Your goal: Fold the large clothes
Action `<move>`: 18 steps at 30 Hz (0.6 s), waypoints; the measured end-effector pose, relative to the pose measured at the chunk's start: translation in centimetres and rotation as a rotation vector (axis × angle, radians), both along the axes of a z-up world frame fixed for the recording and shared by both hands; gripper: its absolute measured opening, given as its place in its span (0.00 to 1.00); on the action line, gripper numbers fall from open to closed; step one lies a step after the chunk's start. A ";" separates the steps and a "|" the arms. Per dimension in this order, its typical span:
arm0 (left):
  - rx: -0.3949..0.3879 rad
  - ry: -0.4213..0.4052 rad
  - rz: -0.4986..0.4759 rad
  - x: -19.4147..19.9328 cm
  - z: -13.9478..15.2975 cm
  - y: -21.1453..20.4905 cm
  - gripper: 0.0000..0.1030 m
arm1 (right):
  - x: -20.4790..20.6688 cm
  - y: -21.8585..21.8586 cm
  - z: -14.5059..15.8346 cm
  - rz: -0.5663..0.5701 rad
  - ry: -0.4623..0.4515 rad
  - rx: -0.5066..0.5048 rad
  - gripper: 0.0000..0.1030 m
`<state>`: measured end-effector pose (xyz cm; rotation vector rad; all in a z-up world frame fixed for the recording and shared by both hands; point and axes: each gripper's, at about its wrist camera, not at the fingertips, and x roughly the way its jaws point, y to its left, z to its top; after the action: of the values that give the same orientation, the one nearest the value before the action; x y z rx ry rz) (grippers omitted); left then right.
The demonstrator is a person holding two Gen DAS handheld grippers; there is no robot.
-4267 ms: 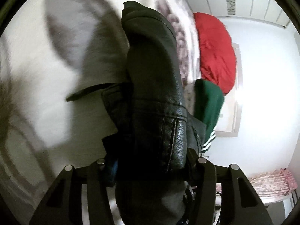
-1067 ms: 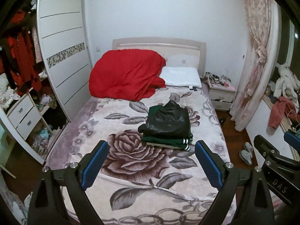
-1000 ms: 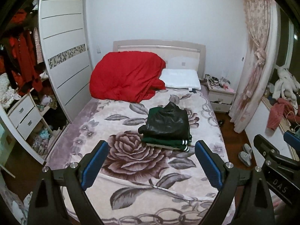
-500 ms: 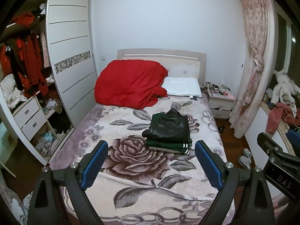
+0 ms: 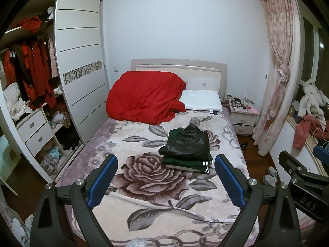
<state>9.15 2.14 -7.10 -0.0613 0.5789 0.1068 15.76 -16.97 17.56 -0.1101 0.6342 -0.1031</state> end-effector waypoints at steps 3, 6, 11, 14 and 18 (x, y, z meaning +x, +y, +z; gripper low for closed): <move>0.000 0.000 0.001 -0.1 0.0 0.1 0.94 | 0.1 0.6 0.1 0.005 -0.006 0.003 0.97; 0.001 0.003 0.000 -0.1 0.1 0.2 0.94 | 0.8 0.9 0.2 0.009 -0.001 0.012 0.97; 0.004 0.006 0.012 -0.3 0.1 0.3 0.94 | 1.2 1.3 0.4 0.010 -0.005 0.017 0.97; 0.000 0.007 0.022 -0.4 0.3 0.5 0.94 | 1.1 1.1 0.3 0.010 -0.004 0.016 0.97; -0.005 0.006 0.022 -0.4 0.5 0.6 0.94 | 0.7 1.0 0.3 0.010 -0.001 0.022 0.97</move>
<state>8.75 2.76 -6.59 -0.0720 0.5843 0.1275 16.43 -15.99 17.82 -0.0919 0.6332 -0.0869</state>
